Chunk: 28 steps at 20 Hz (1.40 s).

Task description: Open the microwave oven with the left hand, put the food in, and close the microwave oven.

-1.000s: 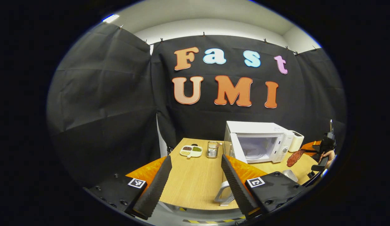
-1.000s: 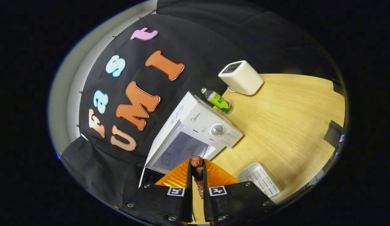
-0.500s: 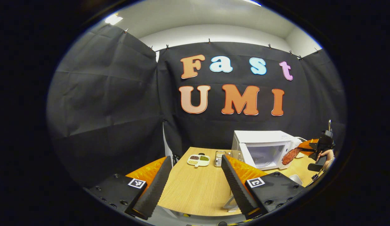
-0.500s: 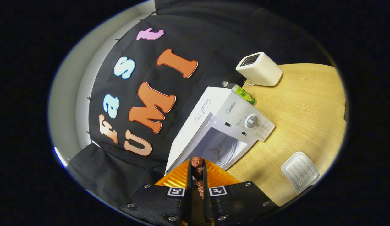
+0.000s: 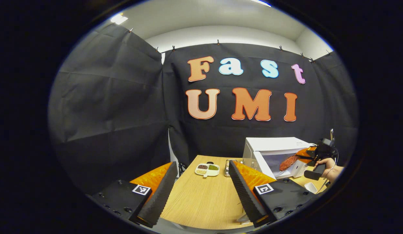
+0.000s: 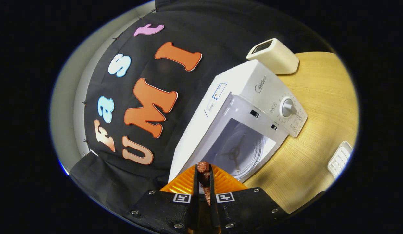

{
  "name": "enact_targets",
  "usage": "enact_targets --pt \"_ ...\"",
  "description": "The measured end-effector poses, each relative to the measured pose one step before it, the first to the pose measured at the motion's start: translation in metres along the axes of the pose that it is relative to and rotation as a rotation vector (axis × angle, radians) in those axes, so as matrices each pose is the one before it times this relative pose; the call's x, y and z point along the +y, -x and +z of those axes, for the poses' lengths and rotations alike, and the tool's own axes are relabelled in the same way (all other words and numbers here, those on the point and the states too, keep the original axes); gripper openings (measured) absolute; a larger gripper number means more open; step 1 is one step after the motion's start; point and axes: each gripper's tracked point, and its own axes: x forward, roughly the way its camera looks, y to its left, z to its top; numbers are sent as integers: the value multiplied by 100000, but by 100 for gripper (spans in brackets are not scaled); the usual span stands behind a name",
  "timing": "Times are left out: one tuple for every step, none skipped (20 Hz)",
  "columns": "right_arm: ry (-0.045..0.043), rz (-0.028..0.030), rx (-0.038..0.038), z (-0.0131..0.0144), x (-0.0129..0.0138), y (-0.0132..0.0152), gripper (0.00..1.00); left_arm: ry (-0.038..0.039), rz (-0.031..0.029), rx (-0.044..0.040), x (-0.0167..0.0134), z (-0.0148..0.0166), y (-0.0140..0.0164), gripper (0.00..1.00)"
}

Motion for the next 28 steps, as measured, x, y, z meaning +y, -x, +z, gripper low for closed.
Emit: enact_targets --pt "61 -1383 -837 -158 -232 -957 14 244 -292 1082 25 -550 -700 98" --pt "106 -1227 -688 -128 -332 -910 13 -193 -194 1268 14 -447 -672 98" --pt "-69 -1330 -427 -388 -220 -1185 14 -490 -359 1227 -13 -340 -686 100" --pt "-463 -1009 -85 -289 -206 -1017 14 -414 -143 1139 44 -425 -732 100" --pt "-384 -564 -427 -258 -94 -785 14 423 -392 663 -125 -94 -542 100" --pt "143 -557 -973 -189 -192 -845 13 906 -717 281 -156 21 -601 98" --pt "102 -1318 -356 -432 -422 -722 13 340 -1240 733 -311 -257 -569 97" --pt "-398 -1316 227 -487 -395 -989 14 -698 -753 1148 -231 -355 -673 97" --pt "-1043 -936 440 -409 -295 -765 14 -1380 -53 1506 -50 -328 -723 100" --pt "-797 -705 -194 -215 -271 -770 14 -1571 1 1455 -11 -451 -608 100" --pt "-441 -1231 -445 -336 -335 -800 14 -817 -65 780 -133 -234 -583 98" --pt "-93 -631 -1304 15 -311 -709 13 238 -364 654 -256 -193 -649 98" --pt "-121 -912 -1086 5 -322 -714 14 748 -416 1046 -271 -294 -531 97" --pt "-310 -842 -532 74 -355 -736 13 760 -360 881 -167 -277 -424 100" --pt "-147 -884 -57 -213 -221 -560 13 112 -280 885 -102 -230 -292 100" --pt "738 -1358 213 -130 -372 -582 13 -479 275 675 64 -79 -322 97" --pt "1464 -1321 -241 -439 -286 -330 14 -487 439 242 175 -74 -281 100" --pt "736 665 -582 106 84 -413 14 -262 220 -64 156 133 -267 100" --pt "1403 -612 -584 38 -26 302 14 -120 183 -239 31 52 -140 100" --pt "1098 -1471 -860 322 -331 -180 13 -74 87 -32 30 94 -183 100" --pt "1332 -2624 -833 168 -496 -96 15 105 19 113 69 -210 -83 97" --pt "1161 -1058 -463 124 -243 -250 18 285 -25 593 38 -189 -160 98" --pt "1795 -2624 69 363 -127 248 19 374 -215 412 -13 -276 -26 98" --pt "2904 -2553 -475 74 -485 224 23 453 -231 -36 -85 -62 16 98" --pt "3080 -1823 -131 0 -776 -133 30 449 -310 42 -119 -102 104 98" --pt "2533 -989 -392 204 -509 265 47 320 -282 305 -126 -125 41 97" --pt "2482 -703 -697 351 -461 25 56 173 -77 158 108 -251 99 98" --pt "2544 123 -1084 229 -89 -11 69 136 143 1 88 -20 113 98"
